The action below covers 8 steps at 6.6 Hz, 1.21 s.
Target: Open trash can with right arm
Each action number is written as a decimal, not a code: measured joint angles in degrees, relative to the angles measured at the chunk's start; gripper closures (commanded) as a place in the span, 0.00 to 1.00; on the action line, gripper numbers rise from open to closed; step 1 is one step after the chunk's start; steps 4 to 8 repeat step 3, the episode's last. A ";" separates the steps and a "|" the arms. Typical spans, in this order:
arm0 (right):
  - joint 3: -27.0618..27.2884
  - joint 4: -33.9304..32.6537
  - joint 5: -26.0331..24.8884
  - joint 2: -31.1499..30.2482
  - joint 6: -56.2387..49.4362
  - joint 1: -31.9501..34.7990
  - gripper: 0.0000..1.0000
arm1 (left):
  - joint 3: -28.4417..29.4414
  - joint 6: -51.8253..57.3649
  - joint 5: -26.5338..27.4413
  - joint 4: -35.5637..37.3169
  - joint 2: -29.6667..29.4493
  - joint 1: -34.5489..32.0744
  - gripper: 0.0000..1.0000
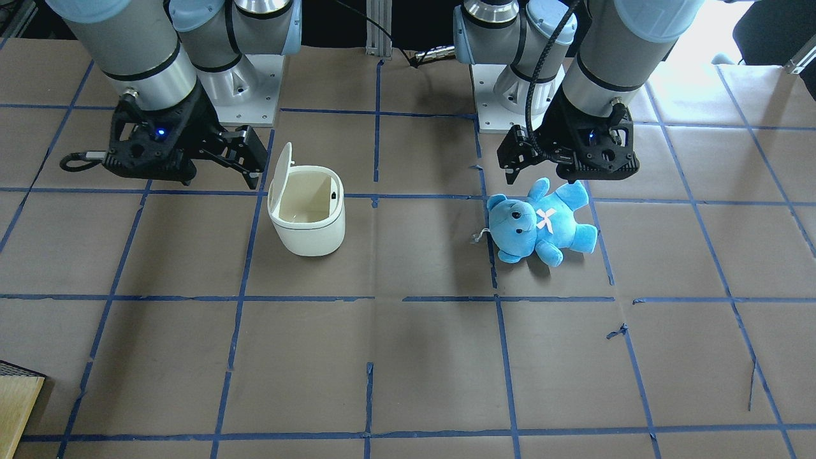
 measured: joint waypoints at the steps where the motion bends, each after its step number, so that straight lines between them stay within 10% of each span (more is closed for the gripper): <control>1: -0.99 1.38 -1.09 -0.11 -0.54 -0.27 0.00 | 0.00 0.00 0.00 0.00 0.00 0.00 0.00; 8: -1.40 2.21 -2.52 -0.19 -2.58 -0.20 0.00 | 0.00 0.00 0.00 0.00 0.00 0.00 0.00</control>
